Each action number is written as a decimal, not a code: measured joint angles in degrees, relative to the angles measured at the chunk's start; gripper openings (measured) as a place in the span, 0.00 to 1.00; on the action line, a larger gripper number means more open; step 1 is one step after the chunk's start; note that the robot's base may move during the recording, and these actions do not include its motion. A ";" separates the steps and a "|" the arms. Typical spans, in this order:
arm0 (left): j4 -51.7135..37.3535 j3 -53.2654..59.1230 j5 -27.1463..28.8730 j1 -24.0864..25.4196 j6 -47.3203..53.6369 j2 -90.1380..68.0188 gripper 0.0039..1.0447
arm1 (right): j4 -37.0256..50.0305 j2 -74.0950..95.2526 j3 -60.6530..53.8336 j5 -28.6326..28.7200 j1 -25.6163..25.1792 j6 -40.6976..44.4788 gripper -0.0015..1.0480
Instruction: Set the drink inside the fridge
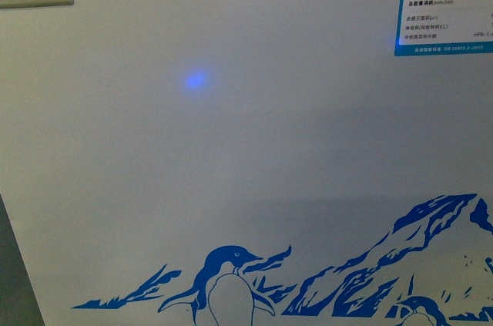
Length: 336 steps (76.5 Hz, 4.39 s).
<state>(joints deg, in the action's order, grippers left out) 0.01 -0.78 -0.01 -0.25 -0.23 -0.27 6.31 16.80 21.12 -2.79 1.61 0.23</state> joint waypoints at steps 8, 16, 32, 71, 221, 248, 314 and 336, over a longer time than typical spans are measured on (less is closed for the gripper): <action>0.00 0.00 0.00 0.00 0.00 0.00 0.92 | 0.00 0.00 0.00 0.00 0.00 0.02 0.36; 0.00 0.00 0.00 0.00 0.00 0.00 0.92 | 0.00 0.00 0.00 0.00 0.00 0.04 0.36; 0.00 0.00 0.00 0.00 0.00 0.00 0.92 | -0.02 -0.02 -0.11 0.00 0.00 0.04 0.36; 0.00 0.00 0.02 0.00 0.00 0.02 0.92 | -0.02 -0.02 -0.15 0.00 0.00 0.07 0.36; -37.92 -39.45 -41.59 -6.10 39.47 -82.05 0.92 | -0.02 -0.04 -0.13 -0.02 -0.02 0.11 0.35; -15.32 -54.03 -44.57 -17.11 64.92 -90.53 0.92 | -0.02 -0.04 -0.13 -0.02 -0.02 0.11 0.35; 11.15 -74.49 -38.95 -23.71 65.46 -102.57 0.92 | -0.02 -0.04 -0.13 -0.02 -0.02 0.11 0.35; 10.78 -75.17 -38.82 -24.20 64.46 -105.90 0.92 | -0.02 -0.04 -0.13 -0.04 -0.02 0.11 0.35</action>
<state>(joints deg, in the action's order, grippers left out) 10.79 -75.94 -38.83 -24.45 64.23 -106.17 6.28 16.75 20.99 -2.83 1.58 0.34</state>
